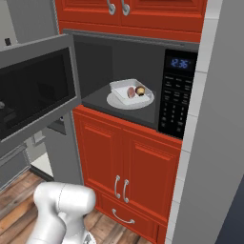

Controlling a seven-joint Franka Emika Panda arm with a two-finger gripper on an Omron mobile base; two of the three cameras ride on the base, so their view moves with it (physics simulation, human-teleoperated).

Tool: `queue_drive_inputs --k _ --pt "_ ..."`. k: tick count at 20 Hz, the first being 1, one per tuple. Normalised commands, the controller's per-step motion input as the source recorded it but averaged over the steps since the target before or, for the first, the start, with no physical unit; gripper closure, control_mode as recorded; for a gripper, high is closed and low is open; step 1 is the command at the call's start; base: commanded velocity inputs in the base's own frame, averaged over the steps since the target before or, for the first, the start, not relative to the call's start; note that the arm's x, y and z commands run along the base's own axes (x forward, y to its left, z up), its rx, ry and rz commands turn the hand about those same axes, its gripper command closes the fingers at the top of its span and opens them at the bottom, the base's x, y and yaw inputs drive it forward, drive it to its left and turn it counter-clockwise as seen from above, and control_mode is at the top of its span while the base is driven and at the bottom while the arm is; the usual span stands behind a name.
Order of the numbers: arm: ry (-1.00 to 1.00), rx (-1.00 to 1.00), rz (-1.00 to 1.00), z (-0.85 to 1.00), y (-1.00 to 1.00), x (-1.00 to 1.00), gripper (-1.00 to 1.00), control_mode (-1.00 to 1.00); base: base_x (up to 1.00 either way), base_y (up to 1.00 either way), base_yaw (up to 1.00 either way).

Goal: Place the tupperware containing the steak and mushroom meal in the microwave. Close the microwave door and press the start button to reheat the meal.

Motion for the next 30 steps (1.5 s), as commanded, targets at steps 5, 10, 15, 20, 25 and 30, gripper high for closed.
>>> queue_drive_inputs --k 5,10,15,20,25,30 --pt "-0.03 -0.31 0.0 0.0 0.93 -0.08 -1.0 -1.0 0.0 0.0 0.0" --pt "-0.03 -0.31 0.0 0.0 0.98 -0.01 -1.0 -1.0 0.0 0.0 0.0" --pt "-0.02 -0.27 0.0 0.0 0.92 0.0 -1.0 -1.0 0.0 0.0 0.0" --pt "0.0 -0.21 0.0 0.0 0.76 0.02 -1.0 -1.0 0.0 0.0 0.0" --pt "0.03 -0.13 -0.01 0.0 0.6 0.19 -1.0 -1.0 0.0 0.0 0.0" --pt "0.04 -0.1 -0.02 -0.1 0.51 0.35 -1.0 -1.0 0.0 0.0 0.0"
